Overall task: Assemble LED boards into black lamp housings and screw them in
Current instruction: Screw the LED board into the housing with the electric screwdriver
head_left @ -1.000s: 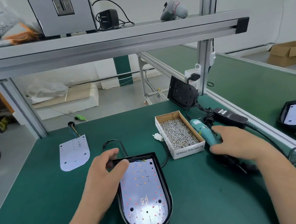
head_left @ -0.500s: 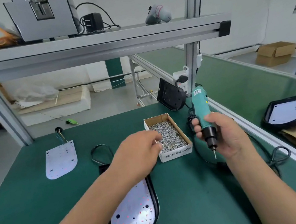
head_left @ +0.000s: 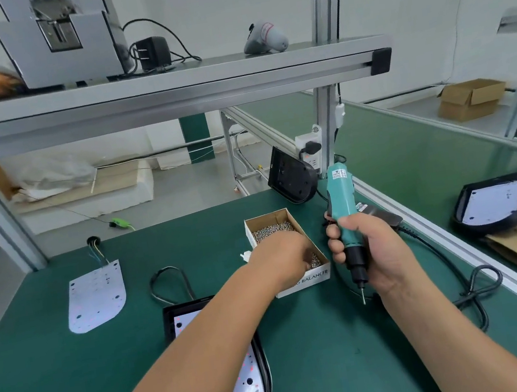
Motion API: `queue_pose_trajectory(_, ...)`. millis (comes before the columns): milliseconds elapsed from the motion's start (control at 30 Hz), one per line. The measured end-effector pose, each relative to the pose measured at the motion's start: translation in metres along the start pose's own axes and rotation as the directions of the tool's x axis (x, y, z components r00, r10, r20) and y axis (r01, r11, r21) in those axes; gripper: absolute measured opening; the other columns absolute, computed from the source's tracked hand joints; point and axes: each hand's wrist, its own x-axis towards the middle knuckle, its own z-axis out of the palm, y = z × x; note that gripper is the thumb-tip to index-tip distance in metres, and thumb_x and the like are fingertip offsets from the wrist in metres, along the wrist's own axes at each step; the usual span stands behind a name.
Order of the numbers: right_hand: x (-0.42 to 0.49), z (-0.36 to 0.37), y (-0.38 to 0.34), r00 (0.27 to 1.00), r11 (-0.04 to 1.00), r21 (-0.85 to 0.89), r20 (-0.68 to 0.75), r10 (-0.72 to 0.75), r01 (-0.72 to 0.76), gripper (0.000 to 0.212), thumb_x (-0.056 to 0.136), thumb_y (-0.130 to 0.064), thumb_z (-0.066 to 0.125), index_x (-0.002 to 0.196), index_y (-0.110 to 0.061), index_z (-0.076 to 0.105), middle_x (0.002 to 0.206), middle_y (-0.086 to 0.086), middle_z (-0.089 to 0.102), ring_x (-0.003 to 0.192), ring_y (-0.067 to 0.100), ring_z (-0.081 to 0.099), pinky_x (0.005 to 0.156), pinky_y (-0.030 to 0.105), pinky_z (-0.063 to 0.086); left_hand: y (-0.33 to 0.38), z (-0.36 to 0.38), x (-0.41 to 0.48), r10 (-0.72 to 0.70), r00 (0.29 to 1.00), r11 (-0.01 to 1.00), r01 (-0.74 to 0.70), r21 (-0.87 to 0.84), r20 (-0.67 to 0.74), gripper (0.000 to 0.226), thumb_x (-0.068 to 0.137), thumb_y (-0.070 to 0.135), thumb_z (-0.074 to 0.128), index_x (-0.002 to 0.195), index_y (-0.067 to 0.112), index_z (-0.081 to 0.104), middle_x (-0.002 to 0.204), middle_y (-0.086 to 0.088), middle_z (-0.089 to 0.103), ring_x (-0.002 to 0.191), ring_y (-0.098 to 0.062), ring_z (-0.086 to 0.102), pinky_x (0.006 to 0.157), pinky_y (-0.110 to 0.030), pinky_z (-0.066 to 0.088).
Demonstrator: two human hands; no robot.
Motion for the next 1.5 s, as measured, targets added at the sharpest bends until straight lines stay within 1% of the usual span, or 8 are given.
queue_pose_trajectory(400, 0.001, -0.001, -0.001, 1.0, 0.999, 0.032, 0.011, -0.006, 0.005, 0.03, 0.094, -0.007, 0.048, 0.124, -0.005, 0.052, 0.08, 0.007, 0.056, 0.06, 0.017, 0.05, 0.047, 0.025, 0.044, 0.005, -0.002, -0.006, -0.035, 0.996, 0.997, 0.04, 0.065, -0.084, 0.017, 0.095, 0.014, 0.057, 0.097, 0.021, 0.072, 0.096, -0.006, 0.071, 0.089, -0.034, 0.062, 0.063, -0.035, 0.041)
queue_pose_trajectory(733, 0.0, -0.001, -0.001, 1.0, 1.0, 0.025, 0.011, -0.012, 0.011, 0.046, 0.079, -0.015, 0.06, 0.124, -0.006, 0.052, 0.08, 0.007, 0.056, 0.059, 0.017, 0.049, 0.046, 0.025, 0.043, 0.004, -0.011, -0.006, -0.036, 0.993, 0.999, 0.039, 0.02, -0.112, 0.016, 0.1, 0.021, 0.061, 0.106, 0.021, 0.076, 0.109, -0.006, 0.073, 0.104, -0.031, 0.065, 0.083, -0.041, 0.056)
queue_pose_trajectory(1000, 0.0, 0.0, -0.002, 1.0, 0.998, 0.059, -0.027, -0.003, 0.004, 0.028, 0.095, -0.007, 0.047, 0.123, -0.007, 0.052, 0.078, 0.007, 0.055, 0.057, 0.016, 0.048, 0.044, 0.023, 0.043, -0.011, -0.018, -0.004, -0.131, 0.982, 0.962, 0.094, -0.255, -0.133, 0.011, 0.098, 0.023, 0.067, 0.096, 0.032, 0.074, 0.084, 0.021, 0.056, 0.085, -0.013, 0.059, 0.074, -0.031, 0.048)
queue_pose_trajectory(1133, 0.0, 0.0, -0.002, 0.999, 0.997, 0.073, -0.045, -0.013, 0.017, 0.022, 0.096, -0.009, 0.048, 0.117, -0.007, 0.055, 0.076, 0.005, 0.055, 0.056, 0.015, 0.049, 0.043, 0.023, 0.042, -0.013, -0.025, -0.01, -0.16, 0.978, 0.909, 0.094, -0.406, -0.132, 0.013, 0.1, 0.023, 0.067, 0.088, 0.023, 0.073, 0.084, 0.015, 0.065, 0.084, -0.016, 0.066, 0.081, -0.035, 0.055)
queue_pose_trajectory(1200, 0.0, 0.0, -0.003, 0.997, 0.995, 0.094, -0.068, -0.022, 0.028, 0.015, 0.1, -0.015, 0.05, 0.11, -0.009, 0.059, 0.074, 0.004, 0.054, 0.053, 0.014, 0.049, 0.041, 0.022, 0.042, -0.014, -0.032, -0.016, -0.237, 0.967, 0.763, 0.128, -0.633, -0.09, 0.014, 0.101, 0.016, 0.065, 0.092, 0.011, 0.075, 0.076, 0.004, 0.068, 0.069, -0.018, 0.063, 0.072, -0.033, 0.056)
queue_pose_trajectory(1300, 0.0, 0.001, -0.004, 0.991, 0.985, 0.158, -0.126, -0.053, 0.073, 0.017, 0.104, -0.027, 0.055, 0.104, -0.012, 0.061, 0.07, 0.0, 0.052, 0.05, 0.011, 0.048, 0.04, 0.02, 0.041, -0.016, -0.05, -0.037, -0.288, 0.95, 0.17, 0.179, -0.969, 0.125, 0.008, 0.104, 0.007, 0.062, 0.099, 0.004, 0.068, 0.073, -0.003, 0.061, 0.06, -0.011, 0.055, 0.054, -0.023, 0.054)
queue_pose_trajectory(1400, -0.004, 0.004, -0.006, 0.977, 0.949, 0.262, -0.166, -0.136, 0.177, 0.016, 0.104, -0.03, 0.06, 0.102, -0.015, 0.063, 0.075, -0.001, 0.055, 0.056, 0.01, 0.052, 0.047, 0.02, 0.047, -0.023, -0.065, -0.072, -0.153, 0.961, -0.378, 0.159, -0.912, 0.232, 0.007, 0.105, 0.004, 0.056, 0.101, 0.006, 0.061, 0.079, -0.005, 0.059, 0.066, -0.011, 0.053, 0.055, -0.019, 0.053)
queue_pose_trajectory(1500, -0.012, 0.015, -0.004, 0.961, 0.912, 0.318, -0.181, -0.21, 0.259, 0.011, 0.098, -0.023, 0.069, 0.102, -0.015, 0.062, 0.083, 0.001, 0.062, 0.066, 0.012, 0.06, 0.057, 0.021, 0.054, -0.032, -0.066, -0.114, -0.112, 0.964, -0.572, 0.137, -0.808, 0.243, 0.002, 0.094, 0.007, 0.059, 0.096, 0.007, 0.06, 0.083, -0.006, 0.058, 0.069, -0.014, 0.052, 0.055, -0.02, 0.051)
